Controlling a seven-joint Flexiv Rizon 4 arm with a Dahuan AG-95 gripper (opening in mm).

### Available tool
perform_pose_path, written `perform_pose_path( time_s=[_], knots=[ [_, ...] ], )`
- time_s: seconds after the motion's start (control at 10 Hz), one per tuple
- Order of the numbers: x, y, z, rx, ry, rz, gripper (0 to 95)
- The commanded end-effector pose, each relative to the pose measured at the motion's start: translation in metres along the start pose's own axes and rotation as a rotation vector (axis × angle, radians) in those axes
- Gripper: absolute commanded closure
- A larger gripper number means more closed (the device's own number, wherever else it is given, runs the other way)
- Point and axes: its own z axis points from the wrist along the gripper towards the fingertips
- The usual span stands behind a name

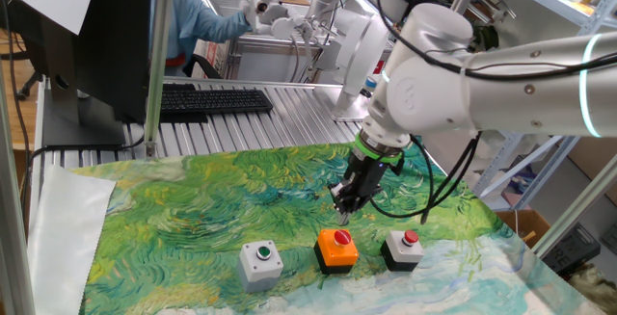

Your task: Press three buttons from left to right in sequence

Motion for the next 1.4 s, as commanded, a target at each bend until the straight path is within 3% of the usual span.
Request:
perform_pose_path(
  time_s=[0.1,0.9,1.4],
  knots=[
    [0.0002,0.0007,0.0000,-0.015,0.007,0.020,95.0],
    [0.0002,0.0008,0.0000,-0.022,-0.005,0.017,95.0],
    [0.0003,0.0012,0.0001,-0.025,-0.006,-0.030,95.0]
  ],
)
